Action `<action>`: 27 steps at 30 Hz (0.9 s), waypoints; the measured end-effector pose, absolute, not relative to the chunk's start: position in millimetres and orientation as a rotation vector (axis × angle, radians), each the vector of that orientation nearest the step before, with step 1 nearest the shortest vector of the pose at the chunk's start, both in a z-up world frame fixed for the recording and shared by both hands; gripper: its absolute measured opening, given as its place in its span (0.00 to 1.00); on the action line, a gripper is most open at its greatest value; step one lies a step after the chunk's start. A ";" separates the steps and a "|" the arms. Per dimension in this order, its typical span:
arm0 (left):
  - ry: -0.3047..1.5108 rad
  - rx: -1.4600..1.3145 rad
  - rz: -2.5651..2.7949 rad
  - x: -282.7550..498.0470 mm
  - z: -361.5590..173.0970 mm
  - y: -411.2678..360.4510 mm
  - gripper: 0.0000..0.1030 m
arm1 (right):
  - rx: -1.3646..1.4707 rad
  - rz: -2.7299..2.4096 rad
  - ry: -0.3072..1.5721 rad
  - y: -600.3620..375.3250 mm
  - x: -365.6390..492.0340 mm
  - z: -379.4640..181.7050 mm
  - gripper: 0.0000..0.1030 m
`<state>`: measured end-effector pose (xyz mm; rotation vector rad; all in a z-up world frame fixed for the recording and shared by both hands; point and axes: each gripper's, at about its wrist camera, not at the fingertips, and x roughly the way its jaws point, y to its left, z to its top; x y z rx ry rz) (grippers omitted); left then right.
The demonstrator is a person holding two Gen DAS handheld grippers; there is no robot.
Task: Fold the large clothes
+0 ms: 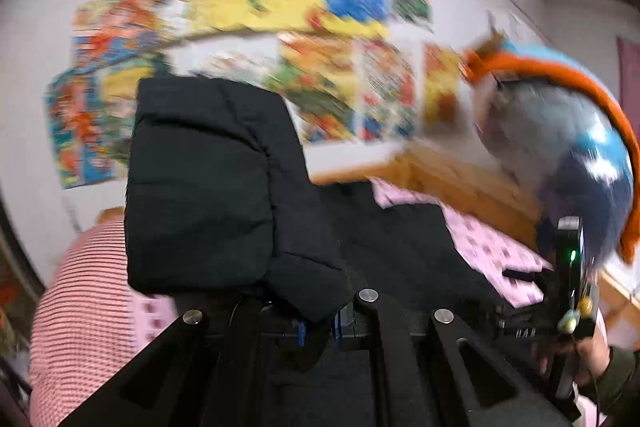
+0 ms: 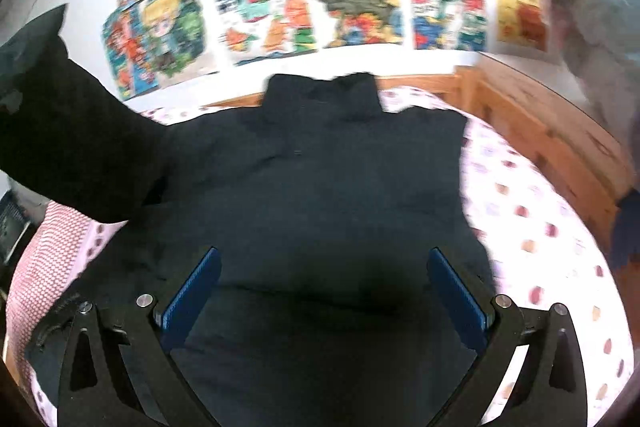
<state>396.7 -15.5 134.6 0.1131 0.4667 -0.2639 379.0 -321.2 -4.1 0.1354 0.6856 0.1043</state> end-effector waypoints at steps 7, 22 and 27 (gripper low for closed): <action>0.614 0.318 -0.379 435.0 79.8 -95.8 0.08 | 0.257 0.077 0.685 -378.5 388.7 -31.0 0.98; 0.862 0.323 -0.628 493.7 -39.2 -133.6 0.20 | 0.760 0.404 0.694 -408.3 449.3 -109.3 0.98; 0.873 0.320 -0.730 483.2 -40.7 -125.2 0.46 | 0.797 0.483 0.731 -387.0 464.9 -133.0 0.98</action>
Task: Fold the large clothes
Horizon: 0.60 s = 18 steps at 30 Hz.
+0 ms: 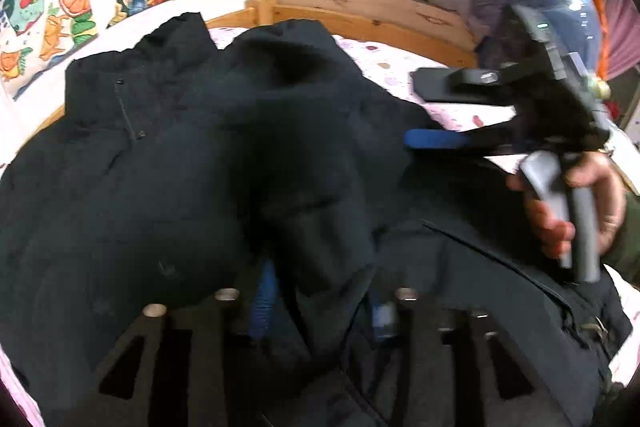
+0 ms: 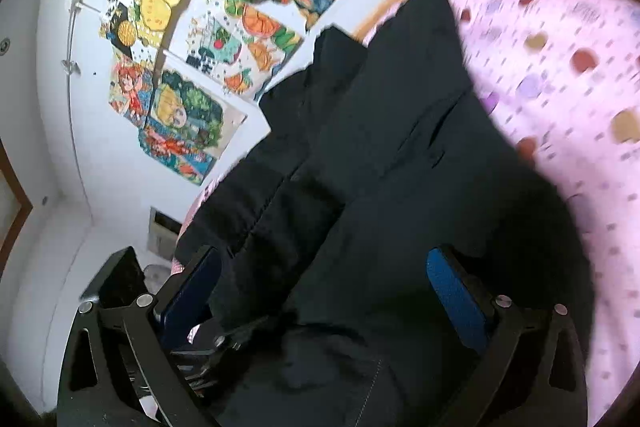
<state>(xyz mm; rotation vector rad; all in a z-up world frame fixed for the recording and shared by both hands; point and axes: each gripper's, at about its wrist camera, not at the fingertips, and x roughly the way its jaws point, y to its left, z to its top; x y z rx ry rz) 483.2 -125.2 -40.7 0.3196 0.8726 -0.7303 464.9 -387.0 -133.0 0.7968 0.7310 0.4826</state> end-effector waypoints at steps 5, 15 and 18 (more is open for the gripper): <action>0.839 0.260 -0.737 466.2 -28.2 -102.9 0.66 | 0.892 0.572 0.675 -391.5 454.5 -132.6 0.98; 0.753 0.082 -0.330 474.5 -4.1 17.6 0.74 | 0.564 0.312 0.895 -340.4 463.8 -127.5 0.60; 0.751 -0.033 -0.196 482.7 -8.7 67.7 0.74 | 0.515 0.254 0.918 -330.8 465.9 -117.9 0.23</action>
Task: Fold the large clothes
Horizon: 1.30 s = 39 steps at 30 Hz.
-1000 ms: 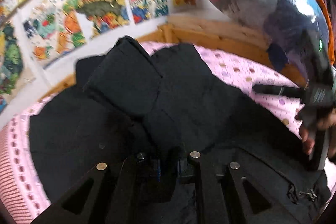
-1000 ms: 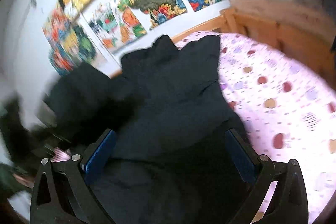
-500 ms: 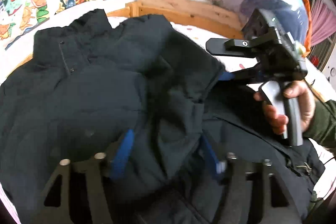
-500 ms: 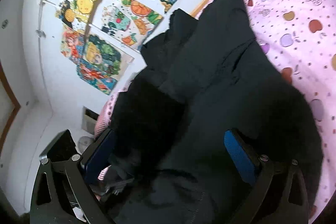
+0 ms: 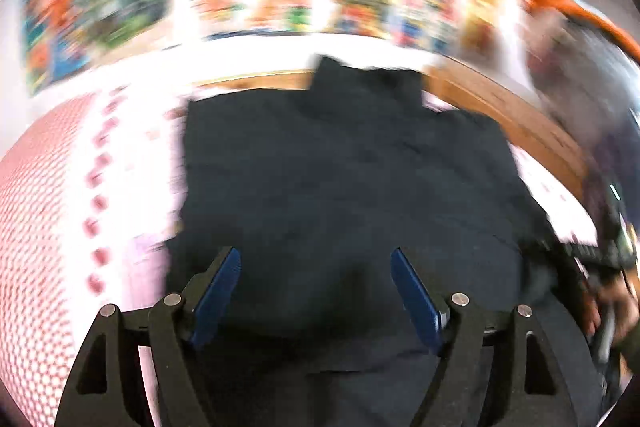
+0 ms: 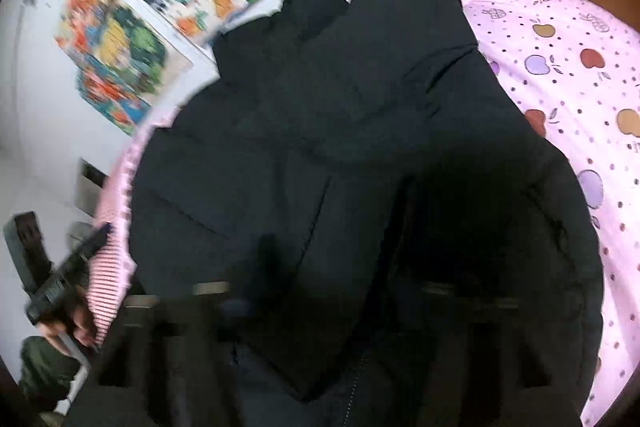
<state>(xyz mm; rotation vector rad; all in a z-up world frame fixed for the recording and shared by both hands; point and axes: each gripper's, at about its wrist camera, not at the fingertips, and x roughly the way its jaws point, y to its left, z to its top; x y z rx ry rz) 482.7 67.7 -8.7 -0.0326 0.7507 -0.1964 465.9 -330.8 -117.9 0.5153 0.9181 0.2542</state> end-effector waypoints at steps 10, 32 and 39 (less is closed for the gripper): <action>0.769 -0.110 -0.082 508.0 -19.9 117.2 0.74 | 0.326 0.136 0.691 -339.5 481.3 -8.1 0.03; 0.917 0.244 -0.143 571.5 -93.4 38.6 0.79 | -0.171 0.114 0.815 -278.1 526.2 -84.8 0.52; 0.920 0.288 -0.132 570.2 -115.8 32.2 0.80 | -0.138 0.135 0.826 -280.4 516.0 -109.2 0.52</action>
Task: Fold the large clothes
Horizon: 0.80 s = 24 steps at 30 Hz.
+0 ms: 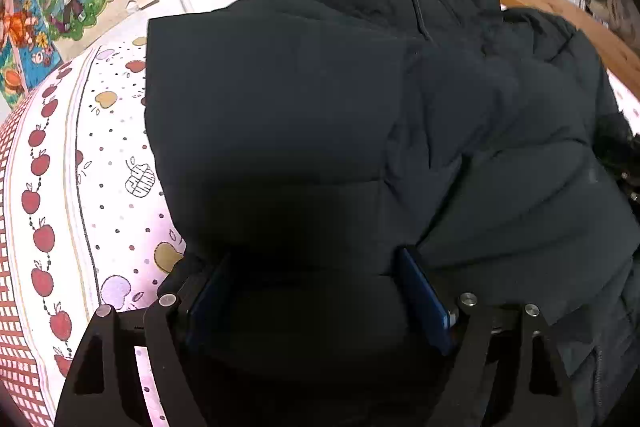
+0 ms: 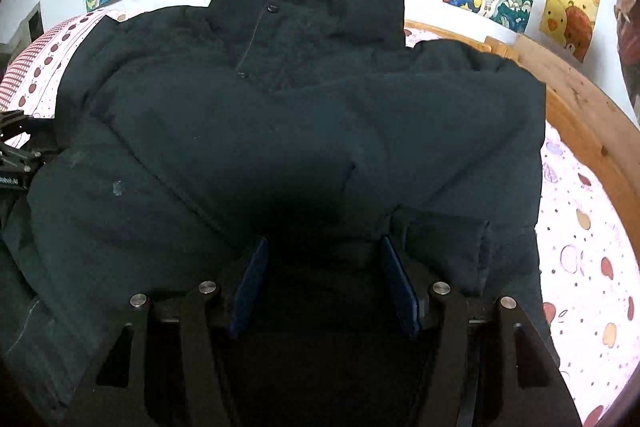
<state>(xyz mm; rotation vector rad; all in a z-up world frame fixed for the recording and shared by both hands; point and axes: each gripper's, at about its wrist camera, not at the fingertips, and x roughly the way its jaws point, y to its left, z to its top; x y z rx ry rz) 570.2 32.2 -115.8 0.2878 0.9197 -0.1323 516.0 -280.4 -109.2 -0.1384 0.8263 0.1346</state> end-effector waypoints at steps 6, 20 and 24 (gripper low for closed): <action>0.909 0.284 -0.140 568.4 -112.6 31.8 0.81 | -0.116 0.136 0.792 -281.6 512.6 -119.8 0.52; 0.716 0.156 -0.134 587.8 7.0 28.7 0.84 | -0.027 0.199 0.696 -311.2 548.4 -12.0 0.74; 0.661 0.104 -0.122 634.3 30.3 10.2 0.86 | -0.107 0.210 0.674 -300.3 611.1 15.0 0.74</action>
